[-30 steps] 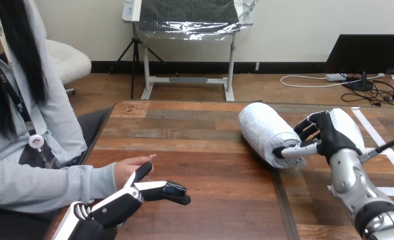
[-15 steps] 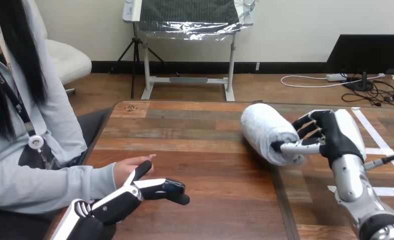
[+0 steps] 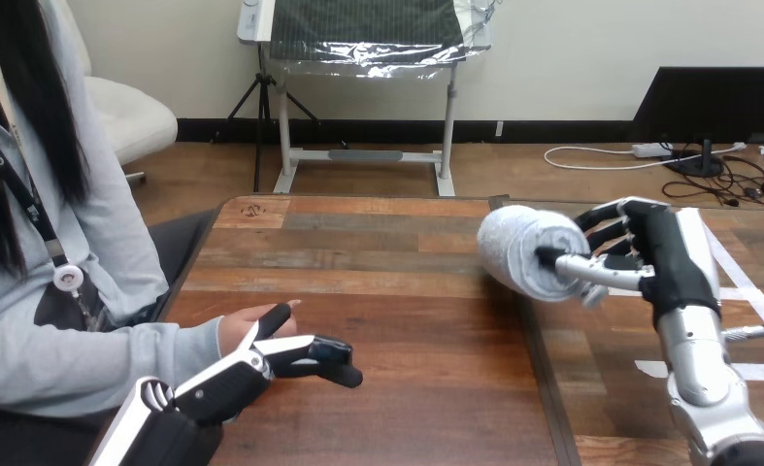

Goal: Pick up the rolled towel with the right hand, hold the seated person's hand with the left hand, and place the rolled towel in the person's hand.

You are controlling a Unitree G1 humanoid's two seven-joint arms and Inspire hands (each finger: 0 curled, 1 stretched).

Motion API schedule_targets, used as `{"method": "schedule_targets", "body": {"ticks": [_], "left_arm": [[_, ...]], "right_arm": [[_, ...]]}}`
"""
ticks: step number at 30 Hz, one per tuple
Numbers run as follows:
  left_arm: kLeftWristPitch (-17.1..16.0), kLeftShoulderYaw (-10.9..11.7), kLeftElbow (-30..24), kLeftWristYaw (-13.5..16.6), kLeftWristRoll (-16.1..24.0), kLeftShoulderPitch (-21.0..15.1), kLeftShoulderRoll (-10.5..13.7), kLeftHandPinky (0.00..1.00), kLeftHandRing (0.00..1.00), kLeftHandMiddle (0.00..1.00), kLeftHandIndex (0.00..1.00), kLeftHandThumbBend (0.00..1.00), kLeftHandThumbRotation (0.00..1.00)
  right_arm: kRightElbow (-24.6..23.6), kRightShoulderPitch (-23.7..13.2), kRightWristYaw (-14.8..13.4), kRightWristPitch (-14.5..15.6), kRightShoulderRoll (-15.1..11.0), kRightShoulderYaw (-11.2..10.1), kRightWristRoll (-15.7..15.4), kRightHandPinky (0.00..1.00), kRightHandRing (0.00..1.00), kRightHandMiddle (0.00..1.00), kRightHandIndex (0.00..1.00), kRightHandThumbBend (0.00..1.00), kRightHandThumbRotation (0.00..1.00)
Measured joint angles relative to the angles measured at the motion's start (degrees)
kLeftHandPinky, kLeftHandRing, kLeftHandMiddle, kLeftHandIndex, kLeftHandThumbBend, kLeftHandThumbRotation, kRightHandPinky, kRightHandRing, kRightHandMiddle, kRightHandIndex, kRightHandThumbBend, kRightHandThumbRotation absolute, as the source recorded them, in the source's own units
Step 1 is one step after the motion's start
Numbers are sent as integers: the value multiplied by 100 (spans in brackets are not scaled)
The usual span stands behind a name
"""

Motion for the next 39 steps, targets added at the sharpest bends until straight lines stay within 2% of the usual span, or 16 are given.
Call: {"method": "schedule_targets", "body": {"ticks": [11,21,30,39], "left_arm": [[70,34,5,-28,0,-167,2,96,73,67,73,88,51],[180,127,4,-29,2,-207,2,95,73,67,73,89,52],[194,206,4,-29,7,-193,0,94,73,67,73,88,52],[194,204,4,-60,-3,-191,0,94,73,67,74,86,51]], "right_arm": [[-579,396,391,-478,5,-292,517,32,37,44,48,75,0],[-1235,811,530,-727,32,-403,784,32,37,44,48,74,0],[-1932,1297,612,-694,105,-497,955,33,38,45,48,72,0],[-2692,1868,559,-494,166,-529,860,34,39,46,49,73,0]]}}
